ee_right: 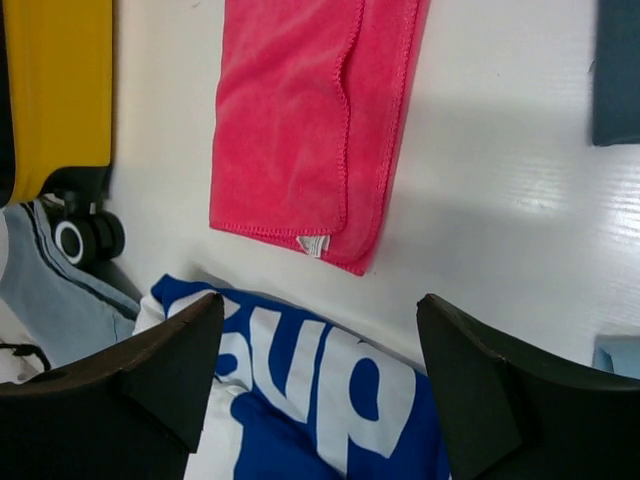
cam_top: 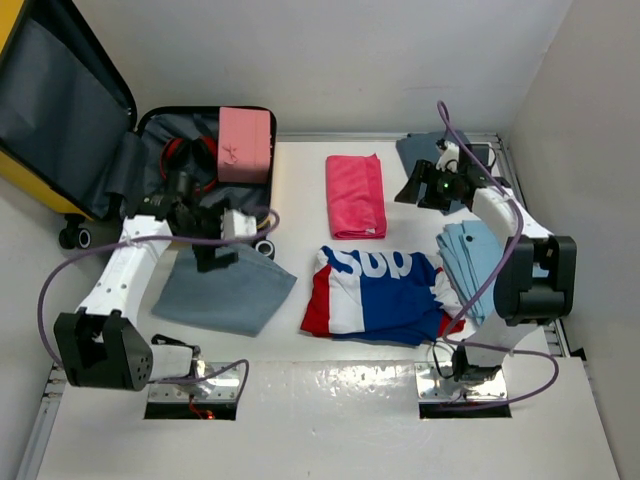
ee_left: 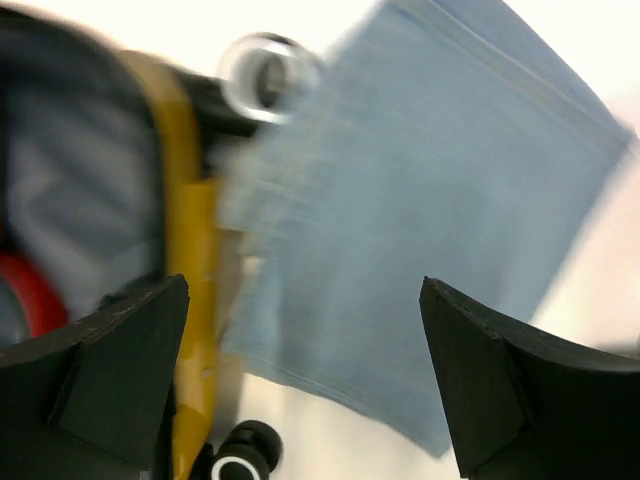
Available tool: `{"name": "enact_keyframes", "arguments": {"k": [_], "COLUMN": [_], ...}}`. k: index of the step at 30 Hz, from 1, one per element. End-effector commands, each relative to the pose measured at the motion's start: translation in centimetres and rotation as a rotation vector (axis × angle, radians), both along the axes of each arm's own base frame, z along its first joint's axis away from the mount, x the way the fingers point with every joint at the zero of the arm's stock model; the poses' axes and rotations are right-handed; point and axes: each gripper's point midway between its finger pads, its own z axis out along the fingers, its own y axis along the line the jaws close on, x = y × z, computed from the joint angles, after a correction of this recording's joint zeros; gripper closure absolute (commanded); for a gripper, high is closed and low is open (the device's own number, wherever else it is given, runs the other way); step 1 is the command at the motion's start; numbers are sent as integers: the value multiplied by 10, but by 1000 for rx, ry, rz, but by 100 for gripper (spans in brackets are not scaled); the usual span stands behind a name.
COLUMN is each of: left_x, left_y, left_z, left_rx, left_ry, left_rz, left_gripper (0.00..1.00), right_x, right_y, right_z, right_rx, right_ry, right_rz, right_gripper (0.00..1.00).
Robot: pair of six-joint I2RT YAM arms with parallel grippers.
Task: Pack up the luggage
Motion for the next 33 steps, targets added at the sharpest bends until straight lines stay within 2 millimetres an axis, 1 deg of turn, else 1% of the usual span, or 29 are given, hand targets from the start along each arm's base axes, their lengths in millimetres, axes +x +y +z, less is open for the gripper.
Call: {"name": "enact_keyframes", "arguments": {"k": [1,2,3,4,5,6,7,8,10,11,12,14,15,17,18,19,21,22,23,24,25,26,27,28,30,32,33], "left_x": [-50,-57,-60,-63,-78,-84,-89,-99,-112,-115,-126,-134,-140,-142,-148,-147,-148,-141,-137,-135,-124,-121,-116,-100,-98,-88,-87], "left_y": [7,9,11,13,15,17,18,17,15,13,9,8,11,7,8,7,3,0,-2,-4,-7,-5,-6,-9,-8,-9,-7], "left_z": [-18,-24,-24,-29,-49,-55,-57,-68,-77,-80,-88,-97,-108,-115,-124,-127,-136,-141,-143,-148,-151,-157,-160,-159,-168,-170,-177], "left_rx": [115,127,149,177,200,214,238,236,232,219,213,221,227,230,233,236,229,228,218,226,233,227,235,233,244,252,265], "left_ry": [-15,-9,-49,-78,-41,-41,-71,-52,-18,-8,22,45,77,71,103,91,118,112,128,136,106,148,148,113,172,184,219], "left_rz": [-299,-310,-326,-375,-409,-434,-477,-508,-549,-552,-589,-627,-629,-660,-667,-675,-634,-613,-550,-529,-502,-422,-392,-348,-305,-272,-254], "left_gripper": [0,0,0,0,0,0,0,0,0,0,0,0,0,0,0,0,0,0,0,0,0,0,0,0,0,0,0], "right_x": [-11,-13,-17,-19,-21,-23,-27,-28,-33,-35,-36,-39,-40,-42,-41,-41,-40,-40,-39,-39,-38,-38,-37,-35,-34,-30,-29], "right_y": [1,0,0,0,-3,-2,-4,-5,-7,-7,-9,-10,-10,-10,-12,-12,-13,-13,-13,-14,-14,-15,-14,-15,-14,-16,-17], "right_z": [16,17,14,13,14,14,12,14,11,12,11,11,10,9,10,10,9,11,11,11,12,12,13,12,13,13,14], "right_rx": [-11,-12,-9,-13,-13,-14,-15,-17,-18,-20,-19,-21,-20,-19,-22,-21,-20,-23,-21,-23,-25,-23,-24,-22,-21,-20,-22], "right_ry": [-56,-57,-45,-43,-44,-41,-38,-45,-38,-41,-40,-36,-31,-27,-30,-27,-19,-19,-18,-15,-17,-12,-13,-7,-3,1,-4], "right_rz": [51,51,51,54,48,51,52,48,46,49,42,41,40,40,37,37,31,29,29,25,20,16,15,11,8,-1,-5], "right_gripper": [23,23,23,23,23,23,23,23,23,23,23,23,23,23,23,23,23,23,23,23,23,23,23,23,23,24,24]}}
